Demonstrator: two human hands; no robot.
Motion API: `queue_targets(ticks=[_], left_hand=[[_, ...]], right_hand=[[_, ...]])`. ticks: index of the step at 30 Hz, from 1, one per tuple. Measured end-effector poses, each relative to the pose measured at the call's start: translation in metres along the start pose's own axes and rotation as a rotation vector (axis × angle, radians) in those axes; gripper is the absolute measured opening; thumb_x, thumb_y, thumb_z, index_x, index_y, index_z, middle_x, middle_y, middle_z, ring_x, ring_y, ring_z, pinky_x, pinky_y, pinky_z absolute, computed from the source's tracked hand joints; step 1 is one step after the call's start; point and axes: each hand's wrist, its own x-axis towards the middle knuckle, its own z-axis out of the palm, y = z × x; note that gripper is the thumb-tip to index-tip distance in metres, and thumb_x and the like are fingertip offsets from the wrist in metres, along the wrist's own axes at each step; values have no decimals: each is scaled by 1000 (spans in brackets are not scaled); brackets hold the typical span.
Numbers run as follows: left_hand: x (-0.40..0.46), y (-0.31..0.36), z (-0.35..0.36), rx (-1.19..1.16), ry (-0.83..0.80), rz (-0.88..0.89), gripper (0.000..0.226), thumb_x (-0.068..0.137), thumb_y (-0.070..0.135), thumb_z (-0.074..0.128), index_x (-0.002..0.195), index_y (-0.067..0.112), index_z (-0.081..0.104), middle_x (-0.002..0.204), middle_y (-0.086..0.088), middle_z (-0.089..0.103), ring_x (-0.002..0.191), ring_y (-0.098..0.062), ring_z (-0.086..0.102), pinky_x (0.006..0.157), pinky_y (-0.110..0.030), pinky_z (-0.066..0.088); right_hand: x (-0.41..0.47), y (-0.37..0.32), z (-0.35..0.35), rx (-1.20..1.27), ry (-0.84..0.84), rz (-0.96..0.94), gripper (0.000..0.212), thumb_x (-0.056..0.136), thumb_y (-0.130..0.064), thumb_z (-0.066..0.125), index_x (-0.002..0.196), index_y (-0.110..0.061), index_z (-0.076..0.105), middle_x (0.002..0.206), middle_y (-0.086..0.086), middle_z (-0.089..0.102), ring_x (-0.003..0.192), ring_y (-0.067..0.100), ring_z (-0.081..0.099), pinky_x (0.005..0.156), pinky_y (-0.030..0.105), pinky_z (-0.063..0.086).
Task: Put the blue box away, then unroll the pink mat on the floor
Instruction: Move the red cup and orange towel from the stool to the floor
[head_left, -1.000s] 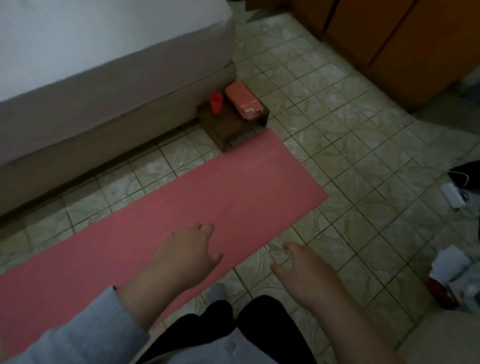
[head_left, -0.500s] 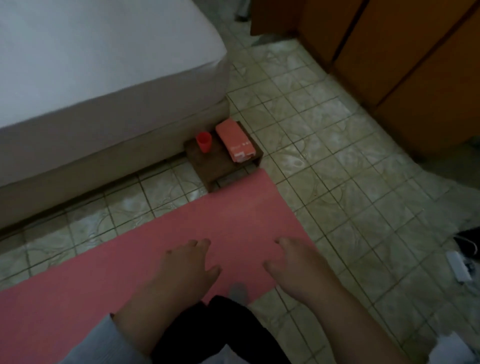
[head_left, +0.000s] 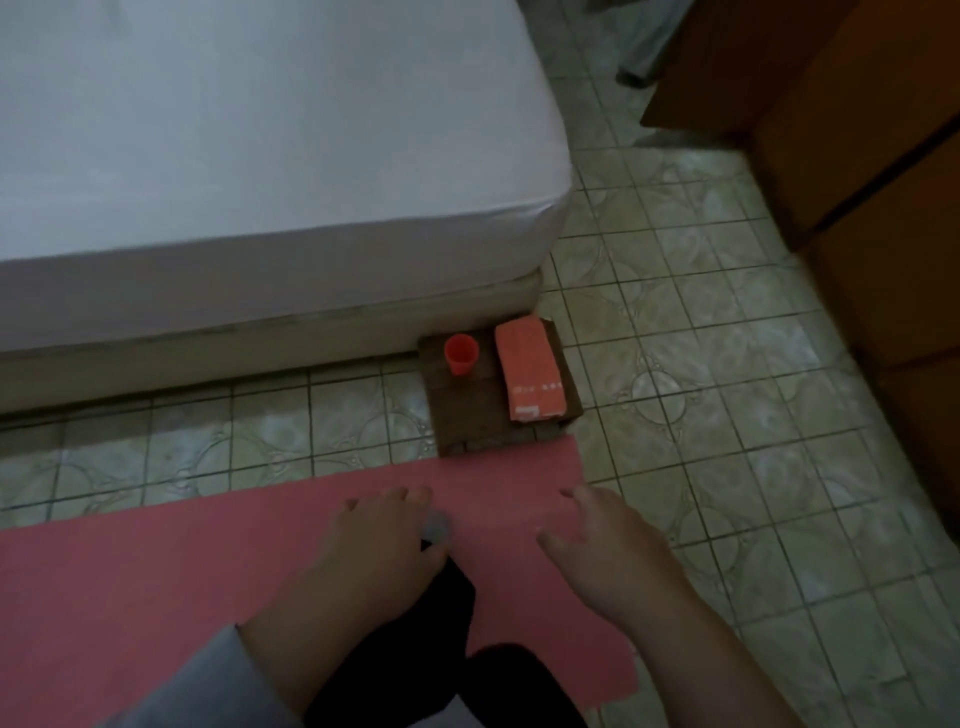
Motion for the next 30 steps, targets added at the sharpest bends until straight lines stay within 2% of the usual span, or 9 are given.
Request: queue_targets(ticks=[3,7,11,15,19,23,26,30], left_hand=[[46,18,-24,-1,9,-21,57,90,47,42,140,22,33,142,-2,45,129,-22,45,107,-38,30],[99,41,-31,-38,28,-73,60,89,48,45,141,22,32,141,-3,45,128,-23,46,106,-38,32],[143,56,-8,-180,61,-147,63,88,46,47,144,22,29,143,-4,44,129,-22,43,108,-38,34],[199,55,25,-331,127,-199,66,89,40,51,146,20,25,148,-5,37,134,-23,37,111,-39,32],[263,38,68,-454,239,-196,71,87,34,57,148,19,24,146,-7,38,133,-23,38,108,-35,32],[341,3,120,-451,374,-203,78,84,34,62,148,18,21,144,-8,39,132,-23,38,108,-35,32],[406,-28,162,-468,464,-184,88,81,35,67,149,18,15,147,-10,35,135,-24,36,110,-35,30],[494,-67,204,-639,596,-103,113,67,39,79,151,22,4,155,-7,27,142,-20,29,116,-41,29]], right_hand=[[38,11,-15,12,-24,1,60,87,-48,52,141,-23,40,142,0,47,128,21,46,105,37,37],[91,35,-26,7,-52,-29,62,87,-44,52,142,-20,37,142,4,46,127,22,47,103,36,39],[148,58,-33,48,-45,-89,66,87,-37,54,146,-23,30,146,3,40,130,22,43,109,39,35],[220,82,-19,88,-17,-167,64,85,-33,60,143,-25,34,143,2,42,125,21,47,104,37,40],[300,101,9,92,1,-191,59,88,-34,59,142,-23,38,141,2,43,125,19,46,100,33,40],[395,116,52,91,29,-248,63,82,-42,60,140,-30,41,138,2,46,118,19,53,98,38,47],[465,128,84,77,111,-244,68,84,-37,63,145,-28,34,147,11,35,126,27,48,104,40,42],[547,147,120,144,167,-238,83,78,-48,67,148,-38,23,154,9,24,131,29,45,104,39,41]])
